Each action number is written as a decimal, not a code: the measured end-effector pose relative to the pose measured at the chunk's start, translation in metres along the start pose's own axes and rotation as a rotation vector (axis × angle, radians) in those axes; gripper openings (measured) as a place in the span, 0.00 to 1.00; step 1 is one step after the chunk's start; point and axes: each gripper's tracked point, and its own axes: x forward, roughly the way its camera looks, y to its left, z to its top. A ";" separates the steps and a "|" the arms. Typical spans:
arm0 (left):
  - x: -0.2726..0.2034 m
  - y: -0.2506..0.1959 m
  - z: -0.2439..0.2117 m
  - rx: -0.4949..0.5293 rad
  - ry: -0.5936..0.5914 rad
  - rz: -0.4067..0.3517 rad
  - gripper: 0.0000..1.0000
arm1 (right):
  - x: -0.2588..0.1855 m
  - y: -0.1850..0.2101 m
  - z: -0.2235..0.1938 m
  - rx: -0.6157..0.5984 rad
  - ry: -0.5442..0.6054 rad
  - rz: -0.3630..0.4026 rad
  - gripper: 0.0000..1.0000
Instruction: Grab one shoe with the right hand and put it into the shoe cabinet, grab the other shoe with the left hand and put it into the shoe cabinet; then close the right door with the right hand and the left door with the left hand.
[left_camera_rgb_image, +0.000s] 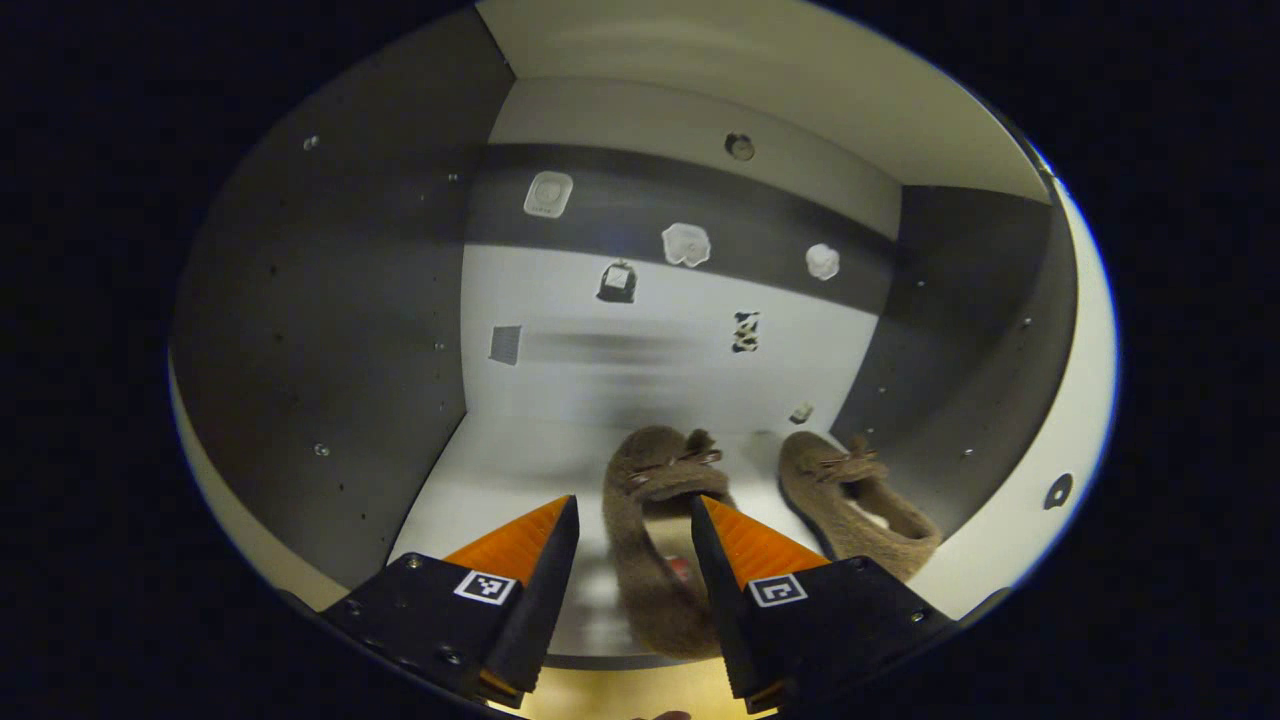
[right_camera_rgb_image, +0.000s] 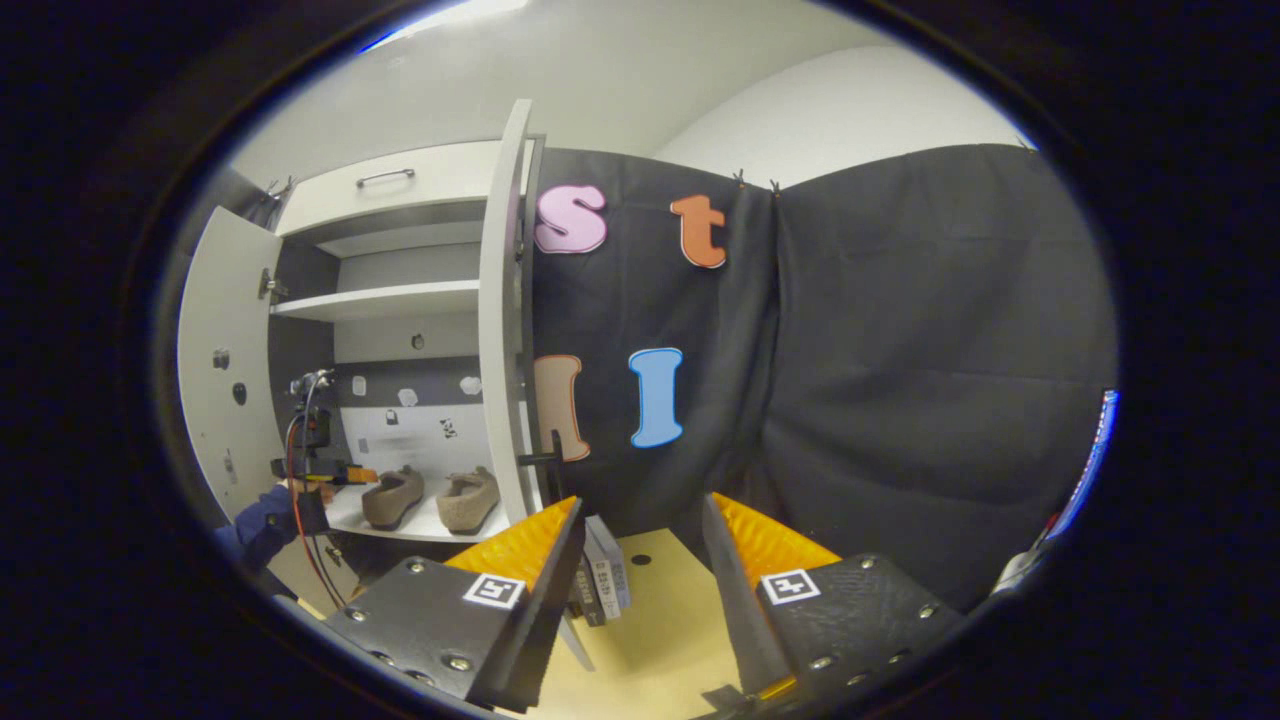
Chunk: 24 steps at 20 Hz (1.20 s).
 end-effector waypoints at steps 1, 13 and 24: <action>-0.012 -0.011 0.005 -0.004 -0.017 -0.031 0.70 | 0.000 0.000 0.001 -0.001 -0.003 0.004 0.70; -0.199 -0.101 0.110 0.046 -0.298 -0.296 0.69 | 0.046 0.019 0.002 0.050 0.012 0.084 0.97; -0.276 -0.100 0.130 0.082 -0.370 -0.336 0.69 | 0.066 0.045 -0.011 -0.025 0.017 0.115 0.94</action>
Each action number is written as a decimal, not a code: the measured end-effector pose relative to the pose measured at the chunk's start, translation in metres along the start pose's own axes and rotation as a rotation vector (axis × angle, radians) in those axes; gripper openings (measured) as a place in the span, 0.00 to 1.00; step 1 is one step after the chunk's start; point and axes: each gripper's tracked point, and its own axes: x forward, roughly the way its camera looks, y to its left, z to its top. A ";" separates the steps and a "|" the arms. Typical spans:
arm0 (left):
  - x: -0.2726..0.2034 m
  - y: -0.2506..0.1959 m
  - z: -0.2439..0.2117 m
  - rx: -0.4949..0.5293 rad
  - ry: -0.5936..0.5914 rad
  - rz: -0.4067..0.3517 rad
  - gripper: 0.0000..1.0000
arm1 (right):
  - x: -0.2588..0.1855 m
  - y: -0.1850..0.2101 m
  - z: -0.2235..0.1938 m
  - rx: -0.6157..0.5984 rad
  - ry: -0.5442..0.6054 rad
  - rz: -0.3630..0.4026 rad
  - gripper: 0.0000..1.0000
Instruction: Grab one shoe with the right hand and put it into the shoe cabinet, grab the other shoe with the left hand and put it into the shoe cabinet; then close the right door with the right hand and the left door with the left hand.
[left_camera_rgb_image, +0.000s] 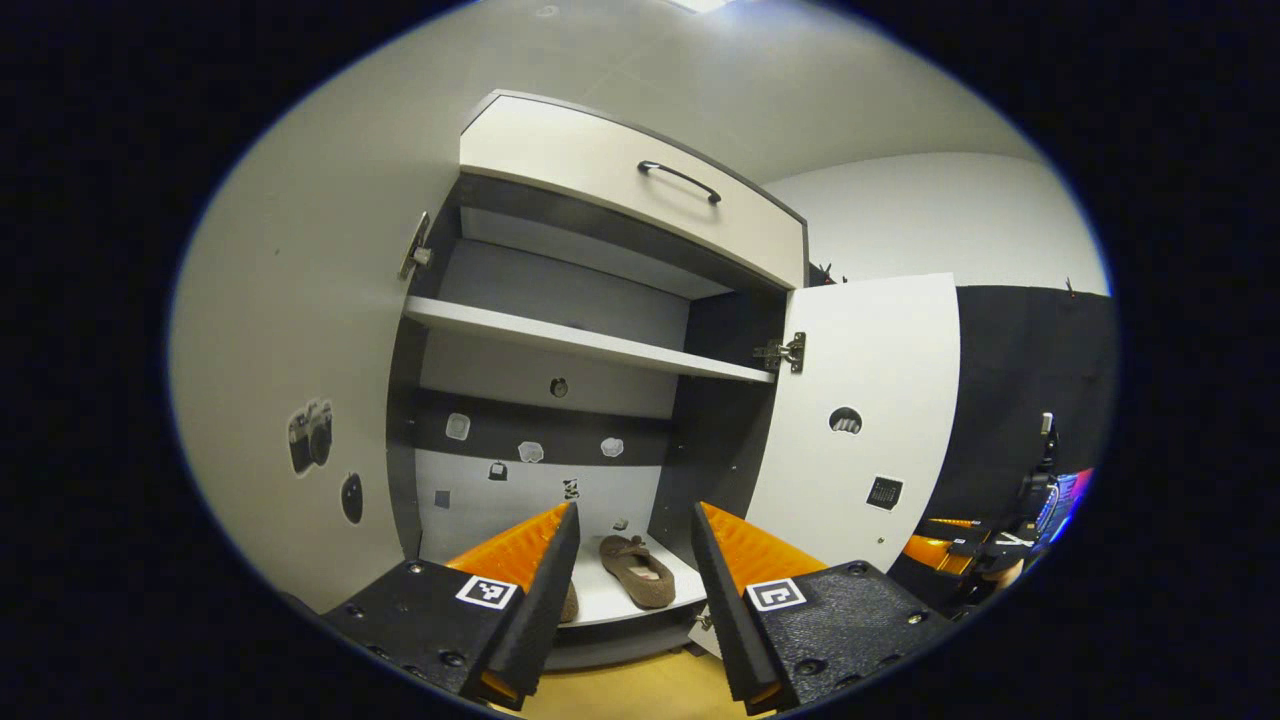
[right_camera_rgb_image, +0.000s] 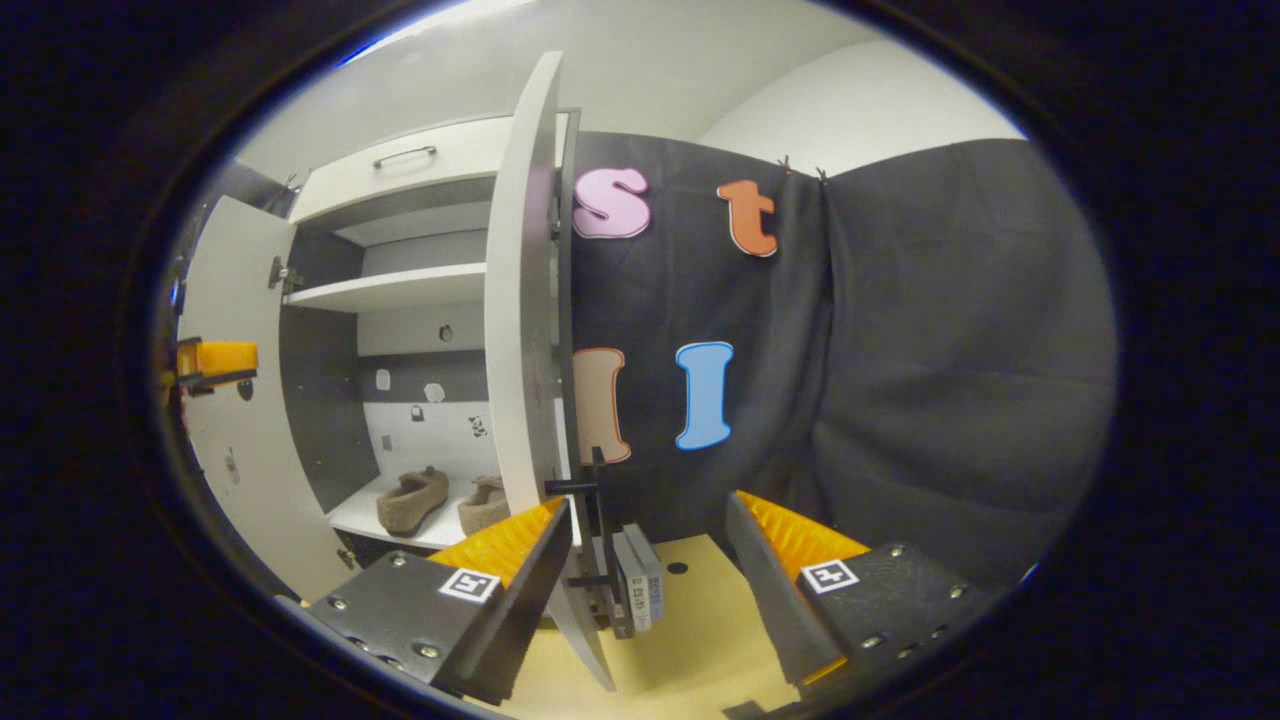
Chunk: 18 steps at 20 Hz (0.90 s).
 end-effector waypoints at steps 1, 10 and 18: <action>-0.001 -0.002 0.000 -0.005 0.002 -0.008 0.69 | 0.000 0.002 0.001 0.000 0.000 0.010 0.94; -0.011 -0.011 -0.001 -0.040 0.009 -0.088 0.69 | -0.001 0.052 -0.003 0.022 0.014 0.124 0.94; -0.041 -0.004 -0.005 -0.060 0.039 -0.082 0.69 | 0.005 0.099 -0.005 0.045 0.032 0.238 0.94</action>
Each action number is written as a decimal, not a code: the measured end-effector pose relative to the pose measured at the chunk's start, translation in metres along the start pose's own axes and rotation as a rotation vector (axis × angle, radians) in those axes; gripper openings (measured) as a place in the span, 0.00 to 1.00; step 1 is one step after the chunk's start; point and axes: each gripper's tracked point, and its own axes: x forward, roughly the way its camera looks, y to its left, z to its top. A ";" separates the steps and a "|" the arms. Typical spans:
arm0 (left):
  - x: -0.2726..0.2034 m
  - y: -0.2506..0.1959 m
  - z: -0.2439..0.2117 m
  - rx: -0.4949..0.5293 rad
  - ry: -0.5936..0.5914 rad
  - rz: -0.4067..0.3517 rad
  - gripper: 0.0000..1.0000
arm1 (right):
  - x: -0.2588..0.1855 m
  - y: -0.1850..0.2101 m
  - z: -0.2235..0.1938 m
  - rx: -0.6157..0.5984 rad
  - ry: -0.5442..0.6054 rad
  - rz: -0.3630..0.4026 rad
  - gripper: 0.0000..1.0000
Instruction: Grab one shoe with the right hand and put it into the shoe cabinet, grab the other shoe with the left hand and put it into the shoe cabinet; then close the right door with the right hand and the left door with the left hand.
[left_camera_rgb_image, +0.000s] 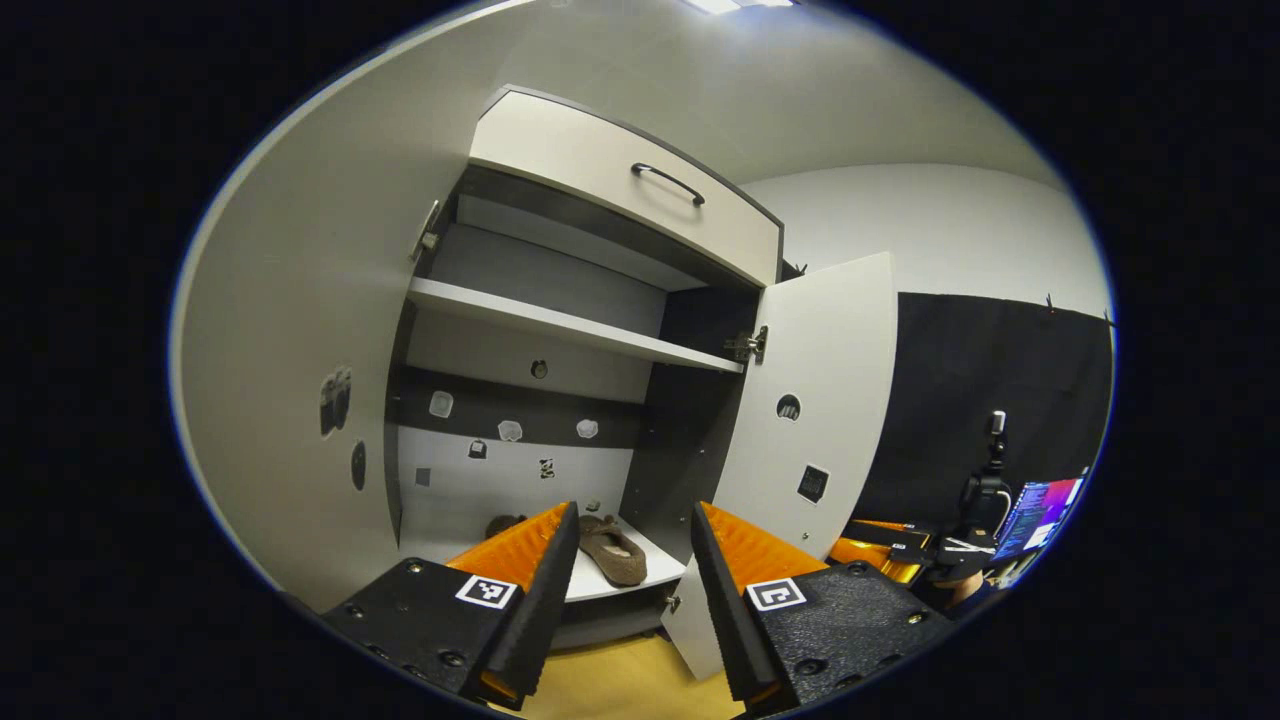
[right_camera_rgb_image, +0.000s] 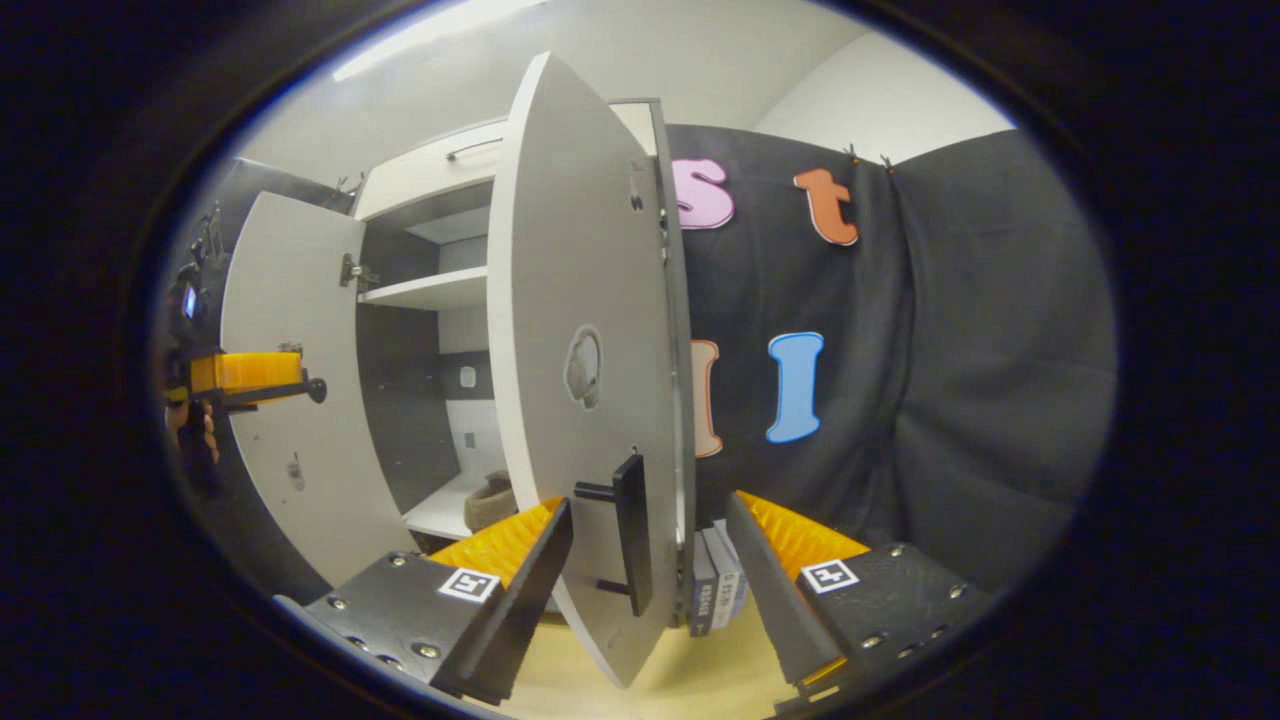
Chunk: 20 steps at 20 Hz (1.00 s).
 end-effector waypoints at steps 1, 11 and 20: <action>-0.005 0.001 0.003 0.000 -0.006 0.004 0.69 | 0.003 0.004 -0.001 0.008 0.003 0.013 0.94; -0.061 0.007 0.013 -0.040 -0.048 0.040 0.69 | 0.056 0.074 -0.016 0.075 0.034 0.119 0.87; -0.121 0.039 0.002 -0.039 -0.052 0.160 0.69 | 0.097 0.100 -0.029 0.085 0.057 0.110 0.99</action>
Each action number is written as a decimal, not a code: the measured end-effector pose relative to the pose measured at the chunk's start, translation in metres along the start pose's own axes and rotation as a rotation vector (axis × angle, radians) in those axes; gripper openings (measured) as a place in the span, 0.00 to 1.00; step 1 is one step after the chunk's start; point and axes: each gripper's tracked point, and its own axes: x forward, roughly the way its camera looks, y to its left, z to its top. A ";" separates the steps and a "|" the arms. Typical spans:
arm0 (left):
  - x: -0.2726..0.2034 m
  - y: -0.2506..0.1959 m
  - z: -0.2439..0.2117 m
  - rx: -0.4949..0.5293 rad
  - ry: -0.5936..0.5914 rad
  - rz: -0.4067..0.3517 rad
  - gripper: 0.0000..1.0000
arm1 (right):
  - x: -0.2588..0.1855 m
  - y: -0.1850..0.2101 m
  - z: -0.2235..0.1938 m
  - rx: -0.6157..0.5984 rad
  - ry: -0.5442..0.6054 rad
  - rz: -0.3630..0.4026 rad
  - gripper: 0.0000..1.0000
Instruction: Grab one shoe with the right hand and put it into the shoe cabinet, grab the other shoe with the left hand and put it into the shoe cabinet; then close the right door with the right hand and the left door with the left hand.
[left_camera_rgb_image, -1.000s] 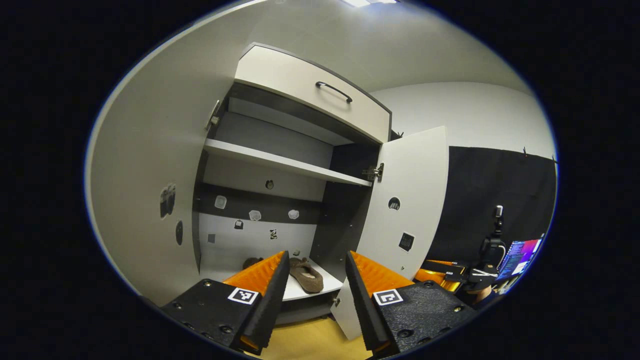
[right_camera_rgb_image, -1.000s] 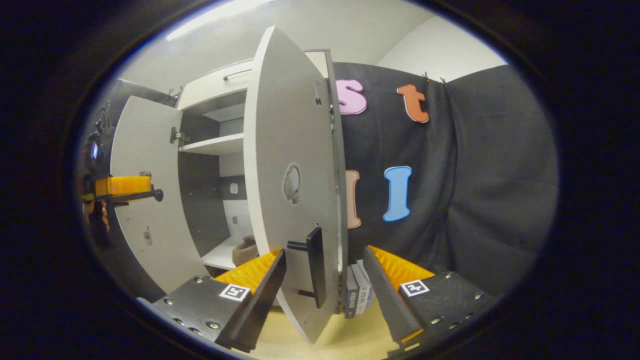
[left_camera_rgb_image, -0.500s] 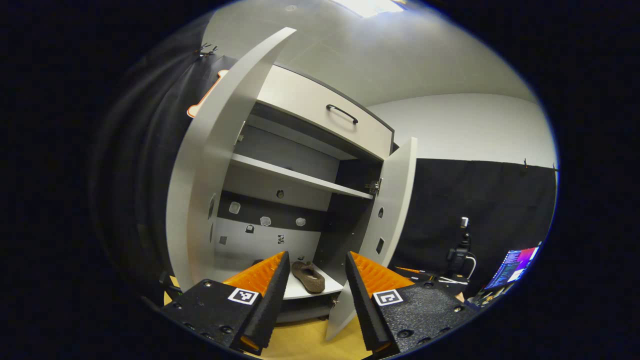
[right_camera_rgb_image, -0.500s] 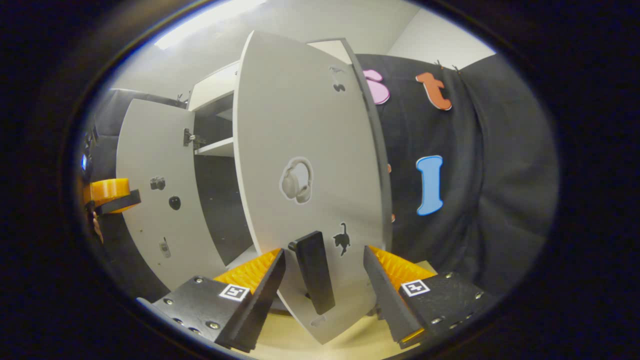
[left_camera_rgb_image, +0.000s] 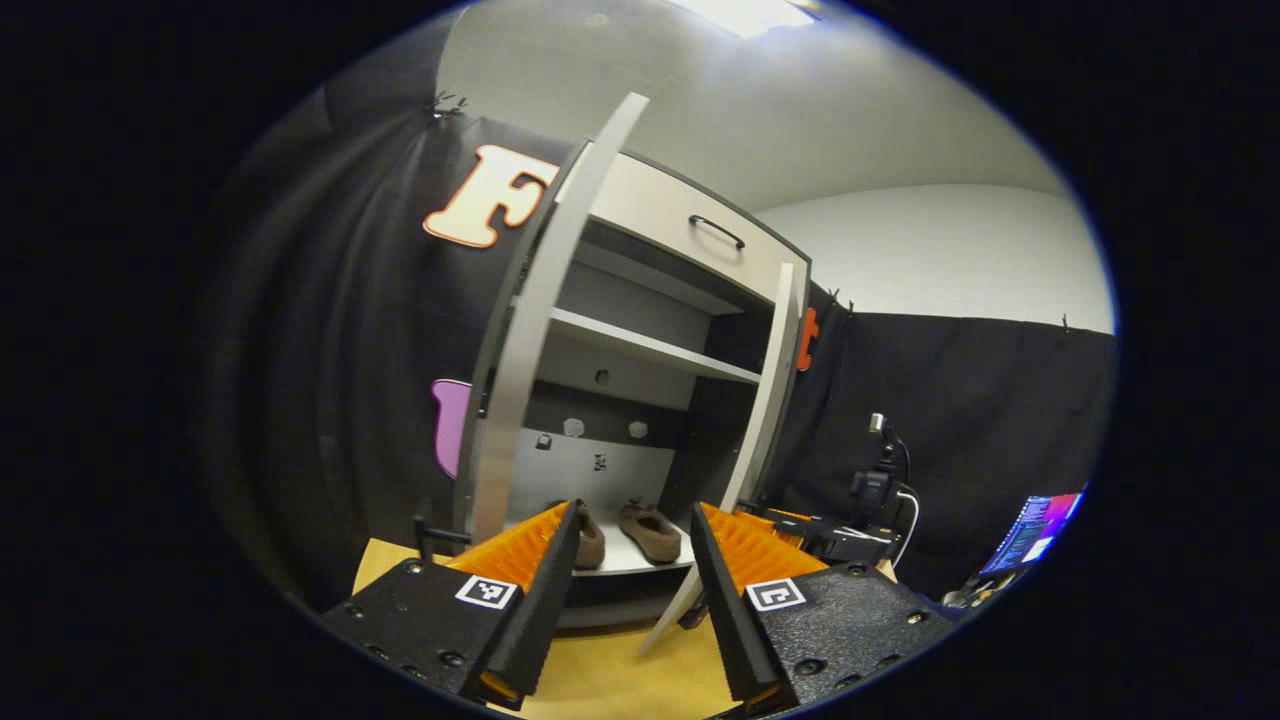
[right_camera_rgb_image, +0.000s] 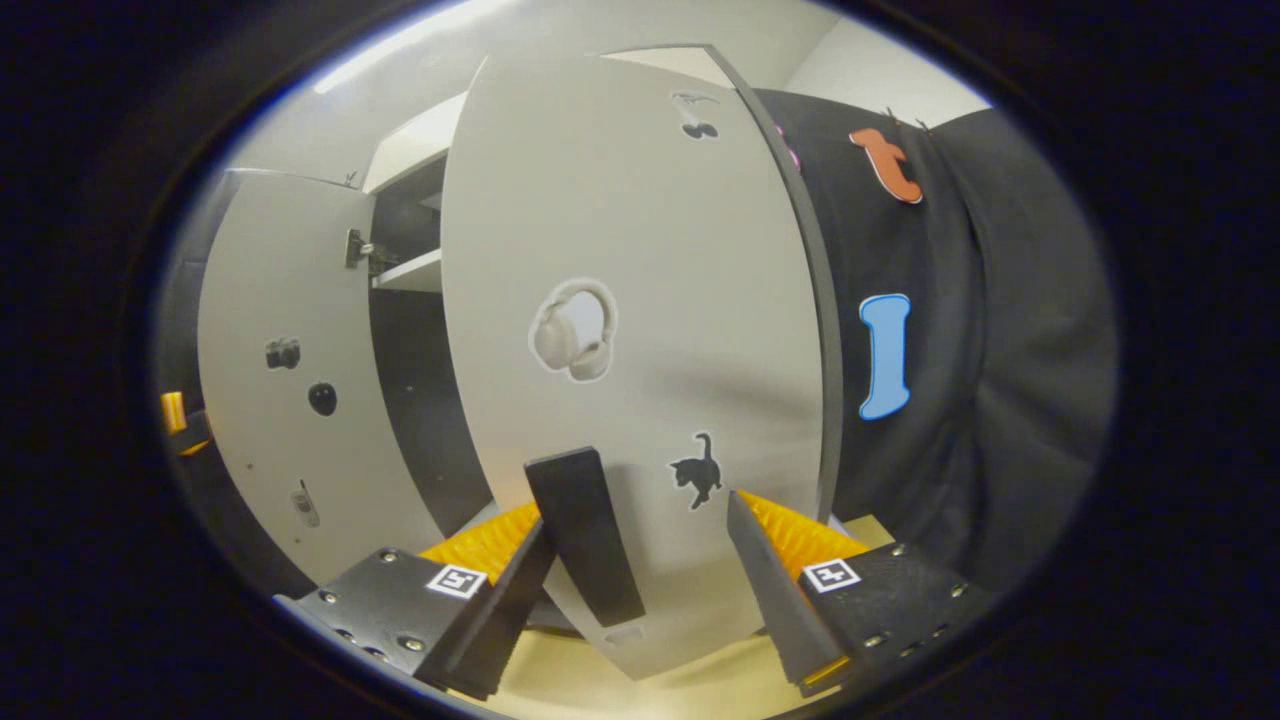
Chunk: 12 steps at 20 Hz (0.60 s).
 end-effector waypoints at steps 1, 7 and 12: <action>-0.007 0.012 0.002 0.003 -0.009 0.033 0.69 | 0.002 0.001 -0.001 0.011 0.001 0.005 0.99; -0.036 0.088 0.001 0.008 -0.033 0.215 0.69 | 0.008 0.013 0.001 0.024 -0.011 -0.035 0.97; -0.015 0.120 -0.011 0.032 -0.015 0.174 0.69 | -0.014 0.030 0.012 0.054 -0.054 -0.019 0.97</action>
